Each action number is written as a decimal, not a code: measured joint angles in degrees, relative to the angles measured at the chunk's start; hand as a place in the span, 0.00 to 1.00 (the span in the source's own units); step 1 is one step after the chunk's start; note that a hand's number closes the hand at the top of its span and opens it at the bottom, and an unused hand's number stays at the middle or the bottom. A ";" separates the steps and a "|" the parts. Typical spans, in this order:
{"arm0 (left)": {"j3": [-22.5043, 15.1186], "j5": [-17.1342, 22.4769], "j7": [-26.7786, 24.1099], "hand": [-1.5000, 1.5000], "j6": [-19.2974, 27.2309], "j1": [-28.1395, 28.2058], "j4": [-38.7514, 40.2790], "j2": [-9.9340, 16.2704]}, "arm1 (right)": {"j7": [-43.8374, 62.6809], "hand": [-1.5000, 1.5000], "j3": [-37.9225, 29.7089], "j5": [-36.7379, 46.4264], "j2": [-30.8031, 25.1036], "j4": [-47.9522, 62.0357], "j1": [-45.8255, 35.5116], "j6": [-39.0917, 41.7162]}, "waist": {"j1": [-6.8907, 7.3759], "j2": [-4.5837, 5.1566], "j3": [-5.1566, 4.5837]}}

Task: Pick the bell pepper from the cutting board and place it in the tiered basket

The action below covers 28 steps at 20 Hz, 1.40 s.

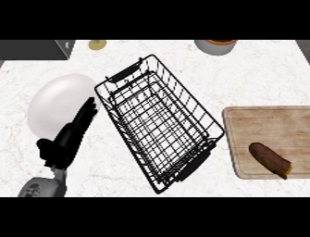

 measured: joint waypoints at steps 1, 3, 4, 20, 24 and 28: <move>-0.06 0.01 0.21 0.50 -0.01 -0.22 -0.13 -0.07 | 0.27 1.00 -0.02 0.00 -0.29 0.00 -0.75 0.29 | 0.21 0.11 -0.01; -0.18 -0.05 0.14 0.50 -0.33 -0.47 0.00 0.02 | 0.72 1.00 -0.41 -0.11 -0.55 0.01 -2.23 0.82 | 0.64 0.39 -0.02; -0.15 -0.06 0.24 0.50 -0.39 -0.79 0.08 0.06 | 0.89 1.00 -0.84 -0.19 -0.31 0.03 -3.15 1.06 | 0.82 0.53 -0.02; -2.11 -0.77 0.54 0.50 -1.25 -3.12 0.24 -1.42 | 3.97 1.00 -16.66 -13.24 3.38 7.50 -24.37 5.45 | 4.80 1.72 0.12; -2.41 -1.16 0.91 0.50 -1.21 -3.98 0.86 -1.68 | 4.28 1.00 -22.37 -19.18 3.48 13.14 -32.59 5.57 | 5.28 1.71 0.20; -2.48 -1.14 1.29 0.50 -1.36 -4.37 0.98 -1.80 | 4.71 1.00 -27.58 -25.98 3.49 19.17 -40.65 4.60 | 5.75 1.44 0.28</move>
